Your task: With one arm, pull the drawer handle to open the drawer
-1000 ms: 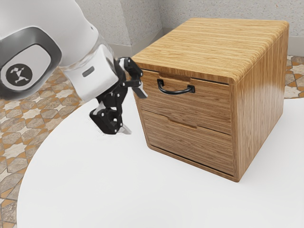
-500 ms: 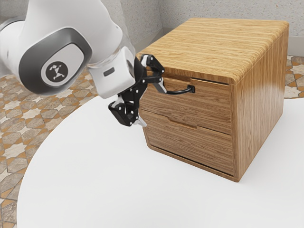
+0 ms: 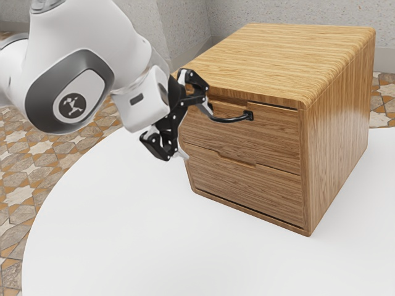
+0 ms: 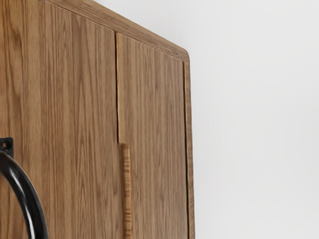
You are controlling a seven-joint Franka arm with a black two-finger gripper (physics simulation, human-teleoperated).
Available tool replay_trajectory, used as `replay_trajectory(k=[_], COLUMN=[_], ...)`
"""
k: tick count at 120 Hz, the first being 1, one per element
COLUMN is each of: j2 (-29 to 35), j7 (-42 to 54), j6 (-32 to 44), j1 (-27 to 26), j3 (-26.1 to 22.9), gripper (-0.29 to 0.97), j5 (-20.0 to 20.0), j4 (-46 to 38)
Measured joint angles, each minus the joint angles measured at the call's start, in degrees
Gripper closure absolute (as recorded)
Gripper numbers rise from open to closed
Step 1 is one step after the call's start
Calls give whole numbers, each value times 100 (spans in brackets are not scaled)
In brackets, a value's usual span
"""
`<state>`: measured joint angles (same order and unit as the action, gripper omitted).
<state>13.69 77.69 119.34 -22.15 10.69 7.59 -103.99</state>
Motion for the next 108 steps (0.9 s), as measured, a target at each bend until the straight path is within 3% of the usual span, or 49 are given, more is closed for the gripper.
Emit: replay_trajectory(k=[108], j2=[-497], j7=[-427], j6=[480], j1=[64], j3=[124], gripper=[0], j5=[-20], j4=[68])
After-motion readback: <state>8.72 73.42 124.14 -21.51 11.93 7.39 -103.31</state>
